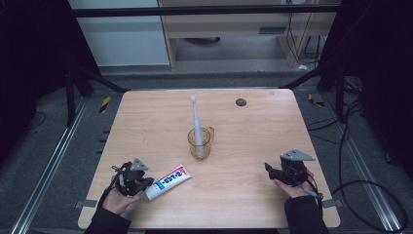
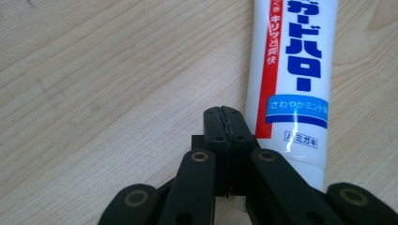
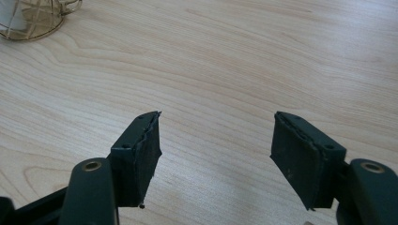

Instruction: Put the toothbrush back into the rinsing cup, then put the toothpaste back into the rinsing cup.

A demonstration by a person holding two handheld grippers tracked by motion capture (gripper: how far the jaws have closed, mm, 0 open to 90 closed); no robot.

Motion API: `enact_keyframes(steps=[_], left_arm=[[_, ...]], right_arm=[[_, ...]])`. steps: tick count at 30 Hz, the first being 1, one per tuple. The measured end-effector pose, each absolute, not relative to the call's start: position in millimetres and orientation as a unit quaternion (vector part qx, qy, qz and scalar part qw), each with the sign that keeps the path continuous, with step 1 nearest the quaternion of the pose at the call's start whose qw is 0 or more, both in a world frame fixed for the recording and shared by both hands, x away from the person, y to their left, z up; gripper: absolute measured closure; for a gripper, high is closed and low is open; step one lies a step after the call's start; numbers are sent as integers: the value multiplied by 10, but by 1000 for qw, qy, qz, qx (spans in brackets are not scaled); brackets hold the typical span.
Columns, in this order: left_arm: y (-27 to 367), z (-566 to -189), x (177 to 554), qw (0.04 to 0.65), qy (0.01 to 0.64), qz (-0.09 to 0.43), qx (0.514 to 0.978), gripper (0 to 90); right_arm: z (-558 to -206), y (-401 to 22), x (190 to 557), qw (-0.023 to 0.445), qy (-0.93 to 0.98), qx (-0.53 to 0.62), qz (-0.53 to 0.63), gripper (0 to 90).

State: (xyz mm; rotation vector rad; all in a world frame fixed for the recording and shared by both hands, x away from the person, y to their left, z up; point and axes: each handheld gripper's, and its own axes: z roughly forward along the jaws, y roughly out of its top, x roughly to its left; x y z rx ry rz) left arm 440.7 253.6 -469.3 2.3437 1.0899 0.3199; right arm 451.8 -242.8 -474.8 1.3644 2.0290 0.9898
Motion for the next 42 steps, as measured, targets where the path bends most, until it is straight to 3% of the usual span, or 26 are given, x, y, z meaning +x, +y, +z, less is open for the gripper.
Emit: enact_keyframes(steps=[16, 32, 42], left_arm=[[2603, -4553, 4476, 289, 425, 136, 847, 855], [2386, -4382, 4568, 284, 404, 154, 856, 501], [2169, -4248, 4572, 288, 376, 158, 866, 404]], right_arm=[[-4734, -2464, 4518, 254, 740, 504, 364, 327], [-4710, -2480, 4526, 251, 738, 509, 364, 323], [-4701, -2490, 4545, 253, 739, 506, 365, 321]])
